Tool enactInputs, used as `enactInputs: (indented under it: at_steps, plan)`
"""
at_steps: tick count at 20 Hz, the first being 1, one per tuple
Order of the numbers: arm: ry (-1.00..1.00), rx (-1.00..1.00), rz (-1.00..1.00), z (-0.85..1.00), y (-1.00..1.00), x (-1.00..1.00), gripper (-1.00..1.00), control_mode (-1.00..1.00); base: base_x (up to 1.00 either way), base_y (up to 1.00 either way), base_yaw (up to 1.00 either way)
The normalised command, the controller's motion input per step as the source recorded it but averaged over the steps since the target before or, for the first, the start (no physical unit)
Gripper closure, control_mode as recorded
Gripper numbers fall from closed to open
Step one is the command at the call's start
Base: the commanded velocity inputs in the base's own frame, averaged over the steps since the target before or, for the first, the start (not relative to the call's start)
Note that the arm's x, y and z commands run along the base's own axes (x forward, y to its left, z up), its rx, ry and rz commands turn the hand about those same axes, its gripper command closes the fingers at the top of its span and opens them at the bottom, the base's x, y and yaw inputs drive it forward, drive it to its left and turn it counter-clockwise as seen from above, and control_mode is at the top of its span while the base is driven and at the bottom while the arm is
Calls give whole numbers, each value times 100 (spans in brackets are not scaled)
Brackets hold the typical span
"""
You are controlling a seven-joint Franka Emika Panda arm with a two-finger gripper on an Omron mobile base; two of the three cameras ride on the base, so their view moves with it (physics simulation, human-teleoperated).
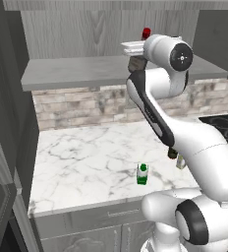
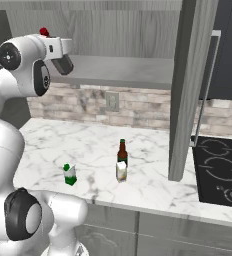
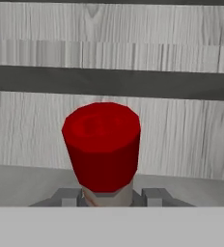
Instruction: Sort all alcoholic drinks to one cabinet, and non-alcoholic drinks to the other.
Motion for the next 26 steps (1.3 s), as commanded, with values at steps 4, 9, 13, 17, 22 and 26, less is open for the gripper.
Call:
enactInputs:
  at_steps: [4,9,13,17,22,26]
  plan:
    - [0,0,0,0,0,26,100,-100,0,0,0]
    - [0,0,0,0,0,27,100,-100,0,0,0]
    - [0,0,0,0,0,31,100,-100,0,0,0]
    - [0,0,0,0,0,32,100,-100,0,0,0]
    - [2,0,0,0,0,32,100,-100,0,0,0]
    - [1,0,0,0,0,32,100,-100,0,0,0]
